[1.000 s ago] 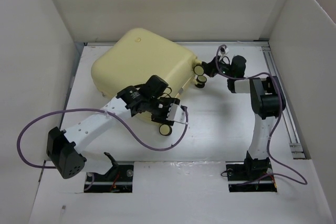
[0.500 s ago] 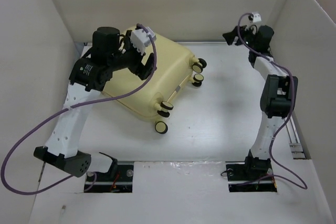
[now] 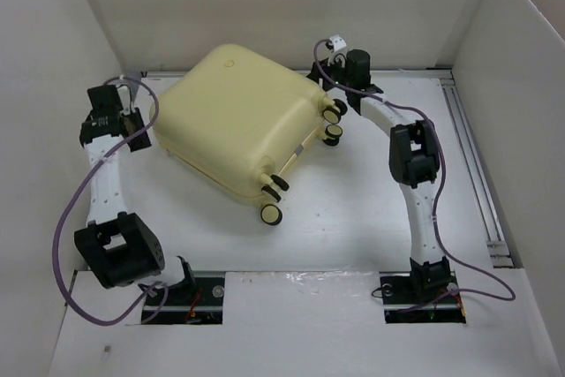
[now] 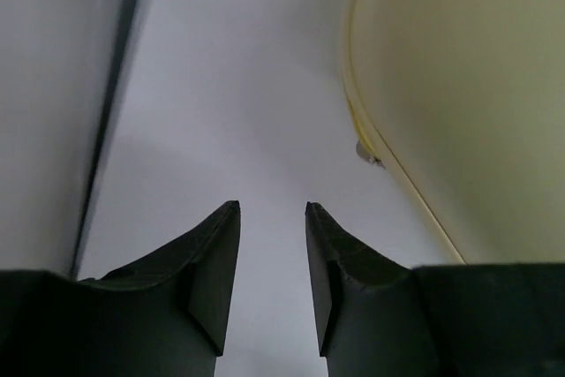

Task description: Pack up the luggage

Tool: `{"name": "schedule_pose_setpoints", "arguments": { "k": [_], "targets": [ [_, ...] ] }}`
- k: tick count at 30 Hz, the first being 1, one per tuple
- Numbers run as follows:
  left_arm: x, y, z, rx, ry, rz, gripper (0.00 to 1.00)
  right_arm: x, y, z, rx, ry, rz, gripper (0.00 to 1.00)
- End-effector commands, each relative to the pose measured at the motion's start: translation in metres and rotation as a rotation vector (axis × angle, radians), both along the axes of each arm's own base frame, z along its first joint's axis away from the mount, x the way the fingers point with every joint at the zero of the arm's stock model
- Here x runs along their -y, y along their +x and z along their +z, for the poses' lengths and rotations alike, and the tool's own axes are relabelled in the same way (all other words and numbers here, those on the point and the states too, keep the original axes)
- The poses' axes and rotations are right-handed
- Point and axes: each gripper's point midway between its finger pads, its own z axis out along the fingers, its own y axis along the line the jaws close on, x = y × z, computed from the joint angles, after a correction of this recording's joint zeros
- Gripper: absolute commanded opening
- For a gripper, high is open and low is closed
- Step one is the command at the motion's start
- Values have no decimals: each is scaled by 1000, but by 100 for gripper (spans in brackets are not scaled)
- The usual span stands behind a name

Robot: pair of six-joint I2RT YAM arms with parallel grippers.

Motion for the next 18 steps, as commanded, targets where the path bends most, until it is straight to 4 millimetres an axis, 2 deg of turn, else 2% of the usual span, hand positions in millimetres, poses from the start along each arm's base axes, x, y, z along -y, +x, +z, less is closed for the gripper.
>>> {"name": "schedule_pose_setpoints", "arguments": {
  "k": [1,2,3,4,5,6,7,8,9,10,11,12,13,14,15,16,17,18],
  "targets": [
    [24,2,-51,-99,-46,-68,32,-12,-8,37,65,12,36,69],
    [27,6,-67,-132,-45,-78,32,-12,-13,37,64,14,48,69],
    [31,13,-96,-195,-65,-104,32,-18,-20,43,86,21,67,68],
    [42,30,-102,-185,-66,-145,32,-17,-26,44,90,22,67,68],
    [53,42,-108,-183,-83,-190,32,-19,-47,41,75,21,89,68],
    [62,53,-112,-189,-99,-221,33,-17,-56,44,82,23,90,68],
    [69,80,-112,-177,-101,-250,36,-21,-67,52,114,32,102,68],
    [92,98,-108,-163,-85,-318,37,-12,-89,52,99,26,87,68],
    [105,111,-104,-152,-85,-362,38,-14,-105,54,94,31,87,68],
    [115,140,-76,-79,-49,-394,38,-10,-114,57,106,29,53,68],
    [139,153,-83,-88,-49,-446,40,-19,-133,57,104,27,65,68],
    [150,165,-74,-59,-42,-467,42,-16,-162,51,80,15,61,68],
    [160,186,-44,25,-20,-493,43,-12,-170,50,82,5,13,68],
    [168,197,-47,31,-19,-507,44,-25,-191,49,77,-2,23,68],
    [186,204,-39,53,-29,-546,44,-20,-214,46,60,-1,8,70],
    [195,209,-30,73,-39,-557,45,-20,-225,44,53,-1,-11,70],
    [196,220,-4,132,-30,-558,47,-14,-230,44,49,0,-65,71],
    [203,217,-2,120,-52,-549,49,-12,-238,45,43,7,-84,73]
  ]
}}
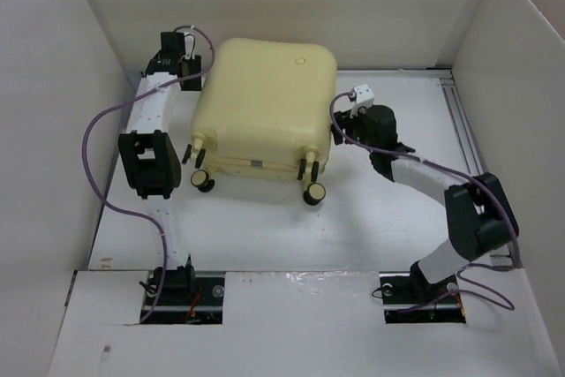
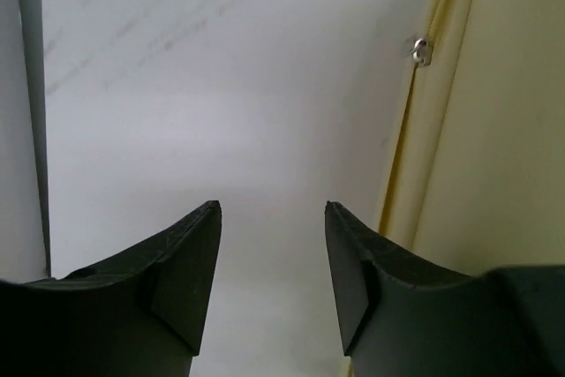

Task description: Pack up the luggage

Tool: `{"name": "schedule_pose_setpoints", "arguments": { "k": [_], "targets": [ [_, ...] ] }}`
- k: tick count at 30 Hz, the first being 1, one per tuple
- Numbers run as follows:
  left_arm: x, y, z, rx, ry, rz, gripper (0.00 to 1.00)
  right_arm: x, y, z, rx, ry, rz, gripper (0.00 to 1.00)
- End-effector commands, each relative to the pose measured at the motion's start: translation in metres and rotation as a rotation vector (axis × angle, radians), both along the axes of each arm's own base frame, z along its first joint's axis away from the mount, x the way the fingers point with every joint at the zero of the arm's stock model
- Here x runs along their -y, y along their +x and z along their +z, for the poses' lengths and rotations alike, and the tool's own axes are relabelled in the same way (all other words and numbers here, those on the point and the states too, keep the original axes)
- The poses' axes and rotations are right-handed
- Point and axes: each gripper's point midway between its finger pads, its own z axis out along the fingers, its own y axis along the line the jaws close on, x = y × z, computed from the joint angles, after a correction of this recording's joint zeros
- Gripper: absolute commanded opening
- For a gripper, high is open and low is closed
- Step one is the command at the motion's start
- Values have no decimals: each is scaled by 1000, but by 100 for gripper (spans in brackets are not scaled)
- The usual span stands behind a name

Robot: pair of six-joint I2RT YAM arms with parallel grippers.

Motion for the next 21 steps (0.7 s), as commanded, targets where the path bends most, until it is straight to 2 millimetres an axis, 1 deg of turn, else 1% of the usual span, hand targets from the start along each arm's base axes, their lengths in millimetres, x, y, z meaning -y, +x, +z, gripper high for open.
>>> {"name": "schedule_pose_setpoints", "arguments": {
  "k": [1,2,3,4,5,6,7,8,9,10,11,12,13,14,15,16,17,18,19,20,21],
  "targets": [
    [98,-3,60,85,-132,-188,49,-72,-62,47,75,173,152,73],
    [88,-8,60,79,-125,-147,52,-59,-61,49,87,174,84,74],
    [78,-21,89,133,-124,-119,54,-51,-65,43,65,154,56,74],
    [60,-27,103,174,-121,-75,56,-41,-67,51,75,155,29,74],
    [48,-36,115,204,-110,-49,58,-36,-70,52,79,129,24,74],
    [39,-62,139,250,-88,-43,64,-29,-76,41,35,81,14,76],
    [35,-71,157,308,-56,-49,68,-24,-83,50,53,62,21,76],
    [32,-85,172,344,10,-89,70,-18,-86,52,45,52,5,77],
    [37,-99,186,382,44,-130,76,-17,-97,48,29,40,11,77],
    [44,-129,203,431,72,-187,85,-19,-109,42,7,24,26,77],
    [69,-147,205,432,88,-299,100,-15,-124,41,12,24,34,77],
    [93,-165,200,411,130,-485,100,-16,-135,38,3,31,38,77],
    [111,-187,188,364,142,-592,100,-14,-144,33,-8,24,22,77],
    [143,-220,162,254,139,-743,100,-29,-162,30,-22,40,61,77],
    [156,-236,146,203,148,-814,100,-30,-174,24,-30,48,65,77],
    [168,-251,131,157,144,-870,100,-32,-181,16,-42,44,46,77],
    [177,-271,106,85,143,-925,100,-47,-198,12,-54,57,89,77],
    [198,-295,90,30,139,-1018,100,-52,-205,4,-91,82,83,76],
    [204,-305,84,12,142,-1034,100,-57,-212,-4,-113,80,93,76],
    [211,-316,73,-24,137,-1062,100,-62,-214,-4,-109,86,90,74],
    [224,-328,73,-29,117,-1093,100,-71,-223,-4,-108,89,110,74]
  ]
}}
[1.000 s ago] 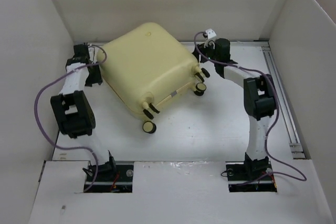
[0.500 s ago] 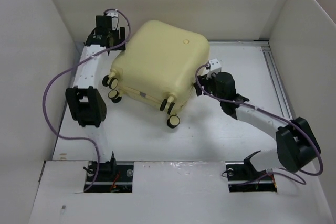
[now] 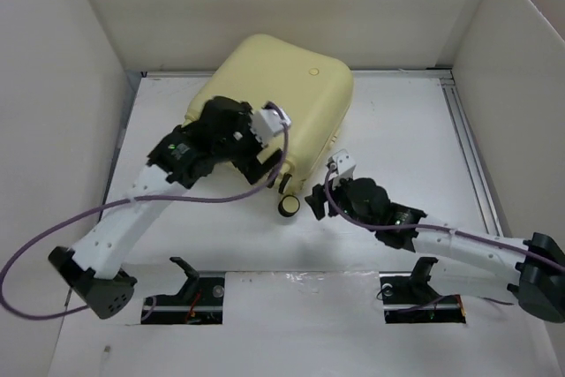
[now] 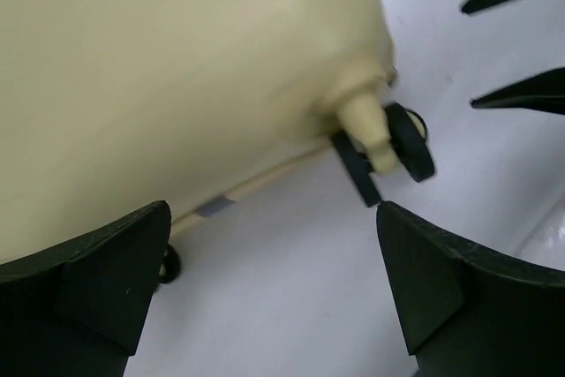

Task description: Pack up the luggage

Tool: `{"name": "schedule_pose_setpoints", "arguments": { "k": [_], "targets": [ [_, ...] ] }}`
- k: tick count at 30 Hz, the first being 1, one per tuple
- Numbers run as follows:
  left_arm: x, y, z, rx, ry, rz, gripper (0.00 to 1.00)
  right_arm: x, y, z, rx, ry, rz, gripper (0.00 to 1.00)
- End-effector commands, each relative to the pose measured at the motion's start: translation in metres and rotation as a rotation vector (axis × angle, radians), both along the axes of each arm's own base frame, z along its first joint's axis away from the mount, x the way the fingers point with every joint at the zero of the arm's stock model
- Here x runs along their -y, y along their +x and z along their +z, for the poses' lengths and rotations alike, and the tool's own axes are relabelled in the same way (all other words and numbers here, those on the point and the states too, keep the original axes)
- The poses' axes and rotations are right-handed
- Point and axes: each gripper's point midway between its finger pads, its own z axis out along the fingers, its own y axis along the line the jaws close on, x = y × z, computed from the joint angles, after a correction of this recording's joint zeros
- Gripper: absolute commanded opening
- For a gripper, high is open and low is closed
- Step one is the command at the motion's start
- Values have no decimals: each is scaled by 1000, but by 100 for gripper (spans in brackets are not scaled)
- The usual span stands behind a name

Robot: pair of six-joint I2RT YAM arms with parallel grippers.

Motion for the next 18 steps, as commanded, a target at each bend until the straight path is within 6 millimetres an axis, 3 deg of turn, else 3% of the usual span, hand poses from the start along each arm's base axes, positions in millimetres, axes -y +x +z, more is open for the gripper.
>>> {"name": "schedule_pose_setpoints", "arguments": {
  "k": [1,3,4,6,8,13,18],
  "targets": [
    [11,-39,-64,-205,154,-95,100,-7,-4,-10,-41,28,-94,74],
    [19,-41,-66,-206,151,-100,100,-11,3,-7,-11,46,-126,73],
    [25,-45,-65,-211,135,-94,100,-13,5,-18,-22,34,-138,73],
    [34,-48,-64,-227,113,-88,100,-21,12,-8,9,87,-150,70],
    [42,-47,-64,-242,83,-69,100,-23,14,-17,19,85,-147,68],
    [38,-40,-84,-271,116,10,100,-24,23,-29,31,97,-200,57],
    [41,-41,-93,-297,94,29,100,-38,28,-41,40,98,-173,52]
  ]
}}
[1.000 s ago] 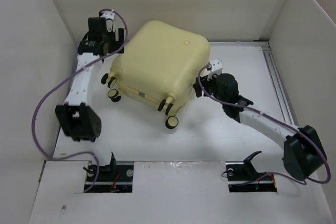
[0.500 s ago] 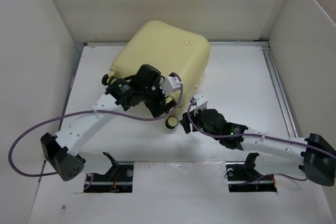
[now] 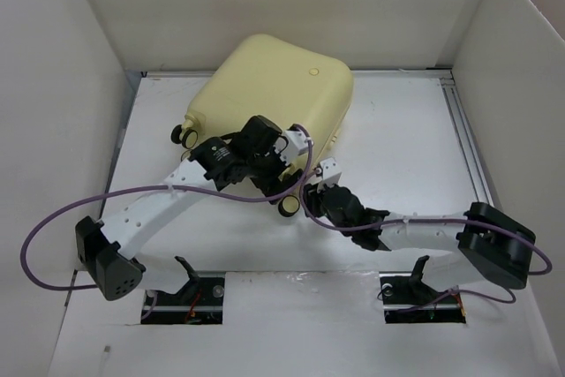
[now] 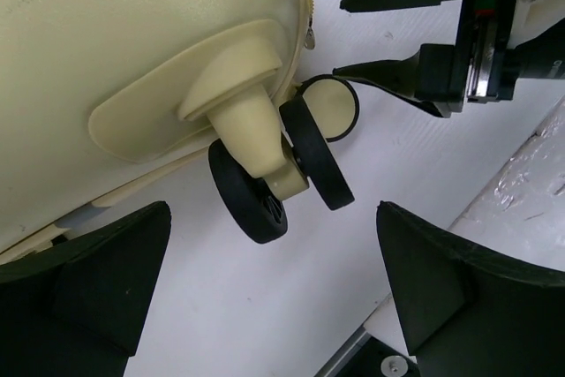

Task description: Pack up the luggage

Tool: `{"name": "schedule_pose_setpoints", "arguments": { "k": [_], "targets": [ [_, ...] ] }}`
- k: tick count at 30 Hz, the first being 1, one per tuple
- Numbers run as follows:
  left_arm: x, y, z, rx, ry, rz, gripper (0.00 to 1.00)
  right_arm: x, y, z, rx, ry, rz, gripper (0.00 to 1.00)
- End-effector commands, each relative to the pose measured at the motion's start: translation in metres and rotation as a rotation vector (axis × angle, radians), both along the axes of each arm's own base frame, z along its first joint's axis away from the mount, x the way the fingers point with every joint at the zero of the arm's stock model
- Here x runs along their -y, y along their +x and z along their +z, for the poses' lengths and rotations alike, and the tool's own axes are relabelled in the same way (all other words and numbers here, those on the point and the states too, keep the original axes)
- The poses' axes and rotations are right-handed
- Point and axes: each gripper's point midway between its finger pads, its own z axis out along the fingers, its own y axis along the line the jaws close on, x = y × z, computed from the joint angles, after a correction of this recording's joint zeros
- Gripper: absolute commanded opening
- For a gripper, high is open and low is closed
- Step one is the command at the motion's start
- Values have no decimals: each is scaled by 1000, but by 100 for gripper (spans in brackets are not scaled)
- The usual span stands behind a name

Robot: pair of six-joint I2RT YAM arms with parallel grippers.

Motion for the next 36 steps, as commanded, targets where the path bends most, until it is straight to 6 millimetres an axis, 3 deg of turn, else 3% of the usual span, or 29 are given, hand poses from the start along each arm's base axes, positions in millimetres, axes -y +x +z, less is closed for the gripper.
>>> {"name": "schedule_pose_setpoints", "arguments": {
  "k": [1,7,10,12,14,15,16,17,19,21,22,23,29,31,33,36],
  "targets": [
    [4,2,-10,-20,-22,55,100,-16,11,26,80,122,-15,52],
    [14,5,-20,-49,-43,76,100,-11,26,29,97,158,-63,50],
    [16,11,-30,-45,-31,84,100,-5,39,40,127,192,-86,44],
    [18,12,-28,-42,-43,91,100,-7,41,30,115,172,-63,39],
    [21,14,-35,-51,-32,92,86,-10,46,33,117,178,-63,29],
    [18,15,-42,-58,-13,98,67,-12,47,34,125,189,-63,25],
    [18,15,-42,-58,-13,98,67,-15,47,37,130,203,-50,22],
    [20,16,-41,-51,-21,98,52,-15,47,34,129,188,-48,19],
    [22,15,-44,-65,-20,90,40,-18,46,33,127,192,-33,16],
    [24,16,-42,-59,-27,90,23,-16,49,35,135,202,-42,7],
    [24,16,-42,-59,-27,90,3,-16,49,35,135,202,-42,4],
    [24,16,-42,-59,-27,90,0,-15,51,38,143,207,-54,0],
    [18,18,-42,-33,-20,109,0,-1,49,37,155,189,-88,0],
    [12,20,-39,-2,-8,103,0,16,57,26,125,126,-140,0],
    [-3,24,-43,47,48,114,0,31,63,28,102,110,-188,0],
    [-22,27,-39,117,106,127,0,73,82,29,77,63,-281,0]
  ]
}}
